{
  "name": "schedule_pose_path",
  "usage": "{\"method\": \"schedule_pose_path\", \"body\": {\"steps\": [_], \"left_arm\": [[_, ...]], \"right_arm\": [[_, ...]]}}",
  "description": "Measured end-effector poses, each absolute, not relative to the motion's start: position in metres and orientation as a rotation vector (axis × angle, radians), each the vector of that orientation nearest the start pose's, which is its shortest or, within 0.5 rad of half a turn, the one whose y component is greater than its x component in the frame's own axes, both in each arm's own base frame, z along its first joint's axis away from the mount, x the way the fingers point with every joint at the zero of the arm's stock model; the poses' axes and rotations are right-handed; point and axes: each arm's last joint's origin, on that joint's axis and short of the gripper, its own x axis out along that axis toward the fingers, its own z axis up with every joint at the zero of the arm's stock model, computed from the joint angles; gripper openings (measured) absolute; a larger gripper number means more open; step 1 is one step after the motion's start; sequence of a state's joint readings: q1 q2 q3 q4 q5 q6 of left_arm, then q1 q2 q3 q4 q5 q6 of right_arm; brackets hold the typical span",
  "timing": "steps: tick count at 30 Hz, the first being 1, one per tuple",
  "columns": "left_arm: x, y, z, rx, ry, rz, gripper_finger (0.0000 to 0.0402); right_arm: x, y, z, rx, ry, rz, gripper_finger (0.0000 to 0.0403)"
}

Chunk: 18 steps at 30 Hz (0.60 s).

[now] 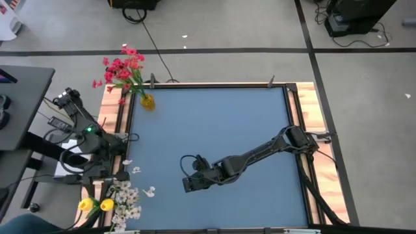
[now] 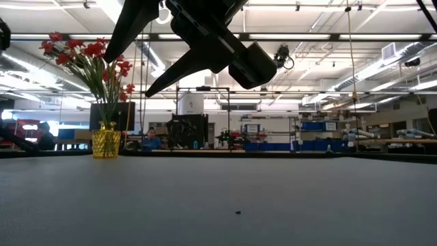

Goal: Sort flowers into vase by color
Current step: Put the yellow flower into the transparent vase

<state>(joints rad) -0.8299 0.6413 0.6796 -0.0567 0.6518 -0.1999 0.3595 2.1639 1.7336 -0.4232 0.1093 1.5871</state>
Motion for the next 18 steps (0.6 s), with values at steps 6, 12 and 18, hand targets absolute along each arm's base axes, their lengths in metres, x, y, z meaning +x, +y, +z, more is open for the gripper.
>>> {"method": "schedule_pose_path", "body": {"steps": [6, 12, 18], "left_arm": [[0.0823, -0.1160, 0.3303, -0.168, 0.161, -1.475, 0.0133], [0.0813, -0.1149, 0.3316, -0.210, 0.185, -1.474, 0.0164], [0.0739, -0.1092, 0.3320, -0.308, 0.302, -1.535, 0.0167]], "right_arm": [[0.4492, 0.1655, 0.2020, 1.284, 0.809, -0.462, 0.0205], [0.4491, 0.1654, 0.2019, 1.287, 0.809, -0.466, 0.0205], [0.4485, 0.1652, 0.2014, 1.278, 0.814, -0.470, 0.0205]]}}
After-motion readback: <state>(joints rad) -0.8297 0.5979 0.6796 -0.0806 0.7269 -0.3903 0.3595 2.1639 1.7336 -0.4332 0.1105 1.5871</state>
